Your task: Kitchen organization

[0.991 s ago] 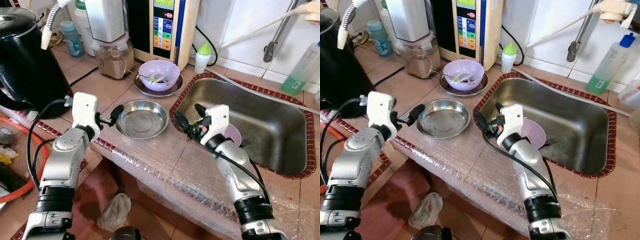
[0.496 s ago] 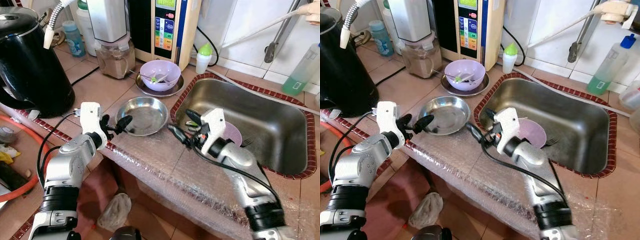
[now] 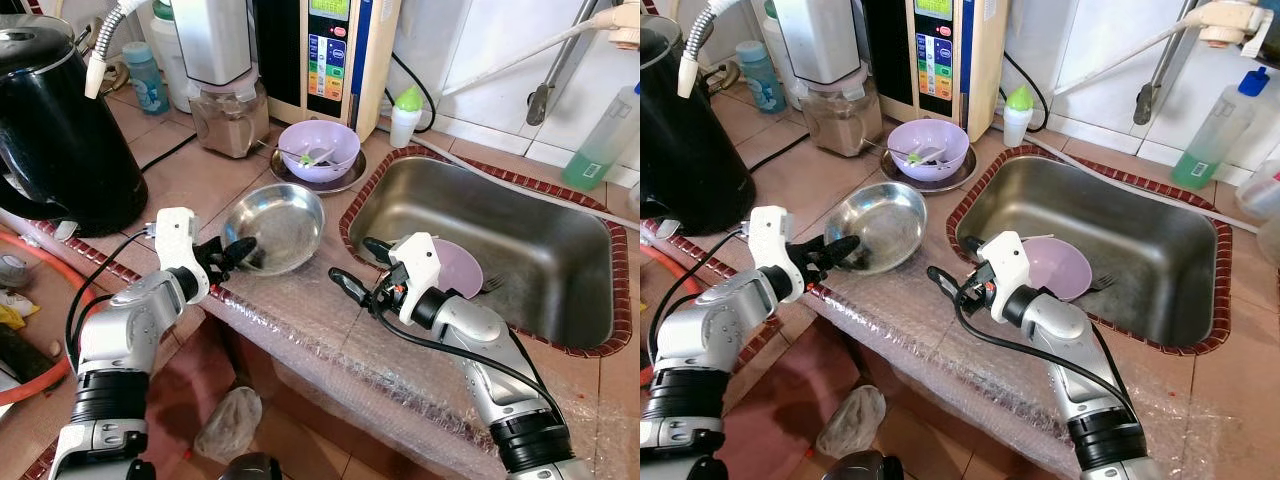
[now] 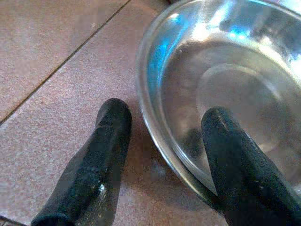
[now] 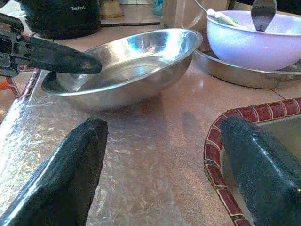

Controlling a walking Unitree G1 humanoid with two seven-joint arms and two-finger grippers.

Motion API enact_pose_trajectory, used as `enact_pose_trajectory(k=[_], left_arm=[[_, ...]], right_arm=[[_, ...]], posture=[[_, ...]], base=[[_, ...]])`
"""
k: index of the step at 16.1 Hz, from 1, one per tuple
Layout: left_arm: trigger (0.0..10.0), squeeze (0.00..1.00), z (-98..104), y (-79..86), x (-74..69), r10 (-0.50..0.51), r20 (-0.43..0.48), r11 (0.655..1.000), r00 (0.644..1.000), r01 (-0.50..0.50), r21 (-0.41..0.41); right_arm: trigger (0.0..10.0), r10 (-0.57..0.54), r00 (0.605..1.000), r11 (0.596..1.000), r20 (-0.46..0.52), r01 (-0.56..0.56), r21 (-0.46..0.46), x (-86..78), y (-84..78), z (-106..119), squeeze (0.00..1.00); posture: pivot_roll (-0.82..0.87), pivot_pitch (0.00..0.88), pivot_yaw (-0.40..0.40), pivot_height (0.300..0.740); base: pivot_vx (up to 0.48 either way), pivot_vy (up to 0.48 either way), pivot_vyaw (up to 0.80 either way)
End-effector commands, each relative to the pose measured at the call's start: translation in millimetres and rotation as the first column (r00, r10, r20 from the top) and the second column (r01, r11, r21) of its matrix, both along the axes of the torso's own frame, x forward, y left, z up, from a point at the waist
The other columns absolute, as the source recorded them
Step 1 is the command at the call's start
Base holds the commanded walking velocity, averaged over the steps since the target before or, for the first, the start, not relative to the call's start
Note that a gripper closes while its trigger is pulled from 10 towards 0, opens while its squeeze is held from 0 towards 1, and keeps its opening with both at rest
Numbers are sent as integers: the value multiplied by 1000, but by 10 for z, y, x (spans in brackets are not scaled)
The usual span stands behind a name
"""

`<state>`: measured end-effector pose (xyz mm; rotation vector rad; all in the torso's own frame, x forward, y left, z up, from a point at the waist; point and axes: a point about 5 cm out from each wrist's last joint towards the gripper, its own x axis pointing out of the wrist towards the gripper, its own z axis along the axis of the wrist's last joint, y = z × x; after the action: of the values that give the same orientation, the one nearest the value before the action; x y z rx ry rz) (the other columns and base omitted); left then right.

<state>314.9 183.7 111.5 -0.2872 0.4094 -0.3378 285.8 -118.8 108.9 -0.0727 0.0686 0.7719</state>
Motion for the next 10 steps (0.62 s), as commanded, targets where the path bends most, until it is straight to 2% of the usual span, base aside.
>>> enact_pose_trajectory(k=[1,7,10], left_arm=[[0,0,-17,54,-24,-2,-21,1000,1000,2,7],[0,0,22,126,1,3,4,998,1000,-4,57],[0,0,-11,60,-23,-13,25,996,1000,11,85]], right_arm=[[10000,1,1000,1000,0,-1,-19,1,15,1,0],[10000,-20,1000,999,-2,20,-25,13,4,-23,0],[10000,-65,998,998,-4,65,-12,55,-17,-24,0]], posture=[[16,0,25,740],[14,0,29,740],[16,0,23,740]], base=[[0,0,0],[0,0,0],[0,0,0]])
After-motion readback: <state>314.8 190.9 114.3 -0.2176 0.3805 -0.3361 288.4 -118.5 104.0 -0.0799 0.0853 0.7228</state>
